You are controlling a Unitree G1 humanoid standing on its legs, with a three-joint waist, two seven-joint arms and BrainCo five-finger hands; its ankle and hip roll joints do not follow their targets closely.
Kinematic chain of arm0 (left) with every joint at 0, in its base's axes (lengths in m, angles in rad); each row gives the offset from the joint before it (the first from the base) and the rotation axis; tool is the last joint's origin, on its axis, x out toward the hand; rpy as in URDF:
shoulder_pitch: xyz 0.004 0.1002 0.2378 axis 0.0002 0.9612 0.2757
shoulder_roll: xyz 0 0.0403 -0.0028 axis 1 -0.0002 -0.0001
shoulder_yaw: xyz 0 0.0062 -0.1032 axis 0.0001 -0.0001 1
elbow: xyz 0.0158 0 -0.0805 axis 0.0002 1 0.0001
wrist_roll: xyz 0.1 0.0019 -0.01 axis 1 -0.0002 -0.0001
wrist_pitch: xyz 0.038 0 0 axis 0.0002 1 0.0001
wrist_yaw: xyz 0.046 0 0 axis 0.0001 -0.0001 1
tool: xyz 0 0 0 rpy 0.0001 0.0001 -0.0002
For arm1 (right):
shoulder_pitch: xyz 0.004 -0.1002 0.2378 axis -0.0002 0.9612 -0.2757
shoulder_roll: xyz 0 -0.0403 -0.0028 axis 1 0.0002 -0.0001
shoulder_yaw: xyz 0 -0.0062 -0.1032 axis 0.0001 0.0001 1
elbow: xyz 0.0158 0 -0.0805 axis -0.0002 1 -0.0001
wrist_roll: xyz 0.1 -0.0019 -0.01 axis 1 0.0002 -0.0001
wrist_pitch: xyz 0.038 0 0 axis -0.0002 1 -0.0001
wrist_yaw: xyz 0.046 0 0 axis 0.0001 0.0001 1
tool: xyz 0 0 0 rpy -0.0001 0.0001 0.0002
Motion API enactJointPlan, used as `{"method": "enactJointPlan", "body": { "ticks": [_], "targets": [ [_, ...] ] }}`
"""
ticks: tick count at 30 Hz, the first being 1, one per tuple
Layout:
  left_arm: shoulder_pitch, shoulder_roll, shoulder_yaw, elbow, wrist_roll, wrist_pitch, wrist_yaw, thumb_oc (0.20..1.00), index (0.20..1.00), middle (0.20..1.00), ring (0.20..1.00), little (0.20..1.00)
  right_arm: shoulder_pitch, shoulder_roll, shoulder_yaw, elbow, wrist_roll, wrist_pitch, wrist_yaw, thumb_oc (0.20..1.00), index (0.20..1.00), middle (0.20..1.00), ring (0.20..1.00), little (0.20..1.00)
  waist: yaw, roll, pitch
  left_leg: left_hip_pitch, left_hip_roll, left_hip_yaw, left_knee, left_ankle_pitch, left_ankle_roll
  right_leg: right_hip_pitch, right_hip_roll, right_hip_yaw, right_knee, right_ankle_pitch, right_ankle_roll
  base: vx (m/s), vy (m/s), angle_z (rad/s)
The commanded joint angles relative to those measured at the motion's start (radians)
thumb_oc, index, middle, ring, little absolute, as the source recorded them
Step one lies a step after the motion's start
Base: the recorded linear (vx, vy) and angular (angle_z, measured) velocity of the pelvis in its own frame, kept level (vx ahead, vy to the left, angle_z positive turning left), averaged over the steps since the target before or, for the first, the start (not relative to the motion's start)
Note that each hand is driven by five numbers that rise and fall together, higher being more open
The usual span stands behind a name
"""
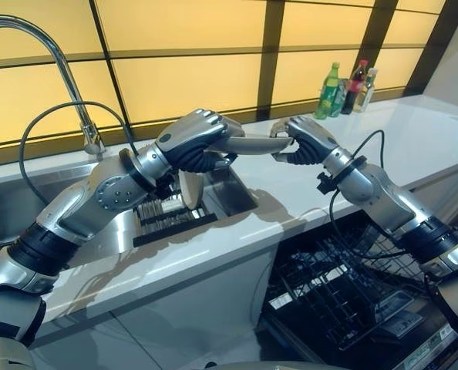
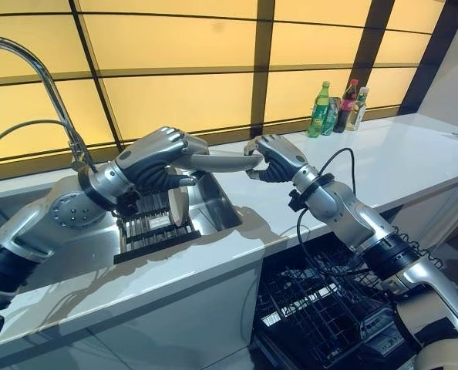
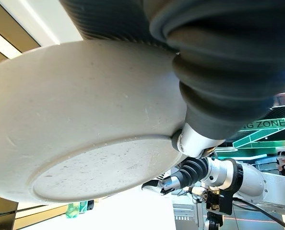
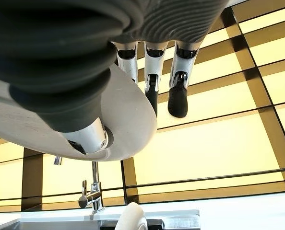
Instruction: Pick up plates and place into dishwasher.
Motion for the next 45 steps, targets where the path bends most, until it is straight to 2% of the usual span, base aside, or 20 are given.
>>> {"method": "enactJointPlan", "body": {
  "ticks": [1,5,6,8,13,15,20,24,27,32,36,40,45],
  "targets": [
    [-0.11,-0.056,0.05,-0.033,-0.084,-0.043,0.023,0.2,0.2,0.2,0.2,0.2,-0.113,-0.001,0.012,0.062,0.022,0.047,-0.044,0.2,0.2,0.2,0.2,0.2,0.044,-0.033,0.009,0.068,-0.028,-0.012,0.009,-0.171,-0.012,-0.013,-0.074,0.037,0.008,-0.043,0.086,0.0,0.0,0.0],
    [-0.088,-0.05,0.072,-0.033,-0.049,-0.033,0.036,0.2,0.2,0.2,0.2,0.2,-0.092,-0.014,-0.018,0.057,0.032,0.035,-0.053,0.2,0.2,0.2,0.2,0.2,0.04,-0.033,0.008,0.069,-0.027,-0.009,0.009,-0.172,-0.013,-0.013,-0.073,0.042,0.007,-0.043,0.086,0.0,0.0,0.0],
    [-0.081,-0.044,0.076,-0.031,-0.057,-0.013,0.03,1.0,1.0,1.0,1.0,1.0,-0.077,-0.018,-0.029,0.054,0.026,0.031,-0.056,0.2,0.2,0.2,0.2,0.2,0.038,-0.032,0.009,0.069,-0.027,-0.008,0.009,-0.173,-0.013,-0.013,-0.073,0.042,0.008,-0.043,0.088,0.0,0.0,0.0],
    [-0.054,-0.031,0.101,-0.027,-0.045,0.017,0.015,1.0,1.0,1.0,1.0,1.0,-0.047,-0.032,-0.056,0.043,0.022,0.021,-0.062,0.2,0.2,0.2,0.2,0.2,0.035,-0.032,0.009,0.07,-0.026,-0.004,0.009,-0.173,-0.013,-0.014,-0.072,0.045,0.008,-0.042,0.088,0.0,0.0,0.0],
    [0.006,0.039,0.155,0.054,0.069,0.018,0.123,1.0,1.0,1.0,1.0,1.0,0.043,-0.086,-0.137,0.009,0.025,-0.006,-0.064,0.2,0.2,0.2,0.2,0.2,0.02,-0.03,0.01,0.074,-0.022,0.011,0.009,-0.175,-0.013,-0.015,-0.071,0.055,0.008,-0.039,0.094,0.0,0.0,0.0],
    [0.022,0.067,0.171,0.081,0.07,0.033,0.141,1.0,1.0,1.0,1.0,1.0,0.076,-0.106,-0.165,0.0,0.026,-0.02,-0.064,0.2,0.2,0.2,0.2,0.2,0.014,-0.029,0.01,0.075,-0.021,0.017,0.009,-0.176,-0.013,-0.017,-0.07,0.061,0.007,-0.038,0.095,0.0,0.0,0.0],
    [0.072,0.154,0.216,0.246,0.173,0.062,0.249,1.0,1.0,1.0,1.0,1.0,0.186,-0.17,-0.262,-0.021,0.012,-0.074,-0.059,0.2,0.2,0.2,0.2,0.2,-0.016,-0.023,0.015,0.078,-0.016,0.041,0.009,-0.178,-0.014,-0.023,-0.066,0.081,0.007,-0.034,0.098,0.0,0.005,-0.02],
    [0.088,0.204,0.22,0.381,0.188,0.096,0.311,1.0,1.0,1.0,1.0,1.0,0.249,-0.216,-0.319,-0.041,0.027,-0.101,-0.027,0.2,0.2,0.2,0.2,0.2,-0.038,-0.02,0.018,0.082,-0.012,0.06,0.009,-0.179,-0.015,-0.026,-0.064,0.095,0.007,-0.033,0.101,0.01,0.011,-0.14],
    [0.128,0.237,0.255,0.46,0.188,0.132,0.361,1.0,1.0,1.0,1.0,1.0,0.32,-0.254,-0.386,-0.075,0.089,-0.129,0.027,0.2,0.2,0.2,0.2,0.2,-0.058,-0.018,0.021,0.084,-0.008,0.075,0.009,-0.18,-0.016,-0.029,-0.061,0.109,0.007,-0.031,0.103,0.0,0.007,-0.1],
    [0.21,0.227,0.334,0.544,0.19,0.171,0.392,1.0,1.0,1.0,1.0,1.0,0.435,-0.284,-0.498,-0.14,0.181,-0.15,0.164,0.2,0.2,0.2,0.2,0.2,-0.087,-0.018,0.024,0.087,-0.004,0.097,0.009,-0.182,-0.017,-0.035,-0.058,0.13,0.007,-0.028,0.104,0.0,0.007,-0.15],
    [0.26,0.226,0.388,0.59,0.176,0.179,0.412,1.0,1.0,1.0,1.0,1.0,0.526,-0.301,-0.588,-0.168,0.253,-0.148,0.228,0.2,0.2,0.2,0.2,0.2,-0.111,-0.021,0.025,0.087,0.0,0.116,0.009,-0.182,-0.019,-0.041,-0.055,0.146,0.006,-0.025,0.106,0.0,-0.001,-0.23],
    [0.318,0.222,0.453,0.604,0.178,0.176,0.43,1.0,1.0,1.0,1.0,1.0,0.637,-0.274,-0.69,-0.182,0.305,-0.142,0.288,0.2,0.2,0.2,0.2,0.2,-0.129,-0.021,0.028,0.087,0.002,0.129,0.009,-0.183,-0.018,-0.047,-0.053,0.159,0.006,-0.022,0.107,0.0,-0.007,-0.12],
    [0.377,0.238,0.503,0.615,0.196,0.181,0.434,1.0,1.0,1.0,1.0,1.0,0.756,-0.276,-0.779,-0.206,0.352,-0.103,0.399,0.2,0.2,0.2,0.2,0.2,-0.151,-0.02,0.034,0.087,0.005,0.145,0.009,-0.182,-0.018,-0.054,-0.05,0.173,0.008,-0.019,0.108,0.0,-0.01,-0.11]
  ]
}}
